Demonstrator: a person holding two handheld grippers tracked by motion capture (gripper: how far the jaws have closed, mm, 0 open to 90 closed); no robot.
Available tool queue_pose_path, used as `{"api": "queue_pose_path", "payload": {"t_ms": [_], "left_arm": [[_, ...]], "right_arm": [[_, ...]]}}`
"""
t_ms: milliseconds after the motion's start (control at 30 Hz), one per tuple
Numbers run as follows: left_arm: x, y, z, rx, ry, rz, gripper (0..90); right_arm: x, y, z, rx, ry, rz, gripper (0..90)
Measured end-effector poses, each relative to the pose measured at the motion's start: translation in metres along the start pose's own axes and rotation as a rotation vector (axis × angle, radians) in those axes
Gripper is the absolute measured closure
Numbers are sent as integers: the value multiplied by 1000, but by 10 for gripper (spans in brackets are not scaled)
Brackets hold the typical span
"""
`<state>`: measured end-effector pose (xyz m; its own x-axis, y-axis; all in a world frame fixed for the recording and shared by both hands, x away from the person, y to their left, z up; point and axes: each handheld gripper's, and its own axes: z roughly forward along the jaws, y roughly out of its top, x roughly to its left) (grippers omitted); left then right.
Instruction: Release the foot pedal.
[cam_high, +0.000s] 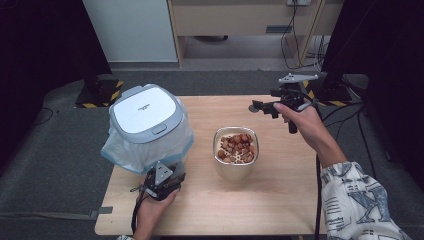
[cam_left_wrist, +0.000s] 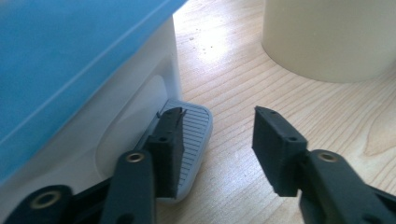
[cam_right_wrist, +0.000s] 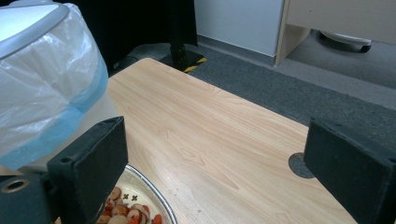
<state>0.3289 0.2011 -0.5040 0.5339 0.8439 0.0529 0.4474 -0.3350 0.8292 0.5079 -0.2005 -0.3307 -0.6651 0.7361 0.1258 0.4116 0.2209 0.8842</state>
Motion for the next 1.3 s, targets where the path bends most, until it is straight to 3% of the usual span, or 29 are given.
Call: {"api": "queue_pose_path", "payload": {"t_ms": [500,667,1300], "left_arm": [[0,2,-3,-18,-28,-23,401],[-2,3,-1,-12,-43,-14,352],[0,2,-1,-20,-42,-11,272]], "right_arm": [[-9,-9,-11,-14,-38,26,60],[-14,-16,-18,-4,-75,26,53],[-34,-41,-43,-4,-142,81,52]]}}
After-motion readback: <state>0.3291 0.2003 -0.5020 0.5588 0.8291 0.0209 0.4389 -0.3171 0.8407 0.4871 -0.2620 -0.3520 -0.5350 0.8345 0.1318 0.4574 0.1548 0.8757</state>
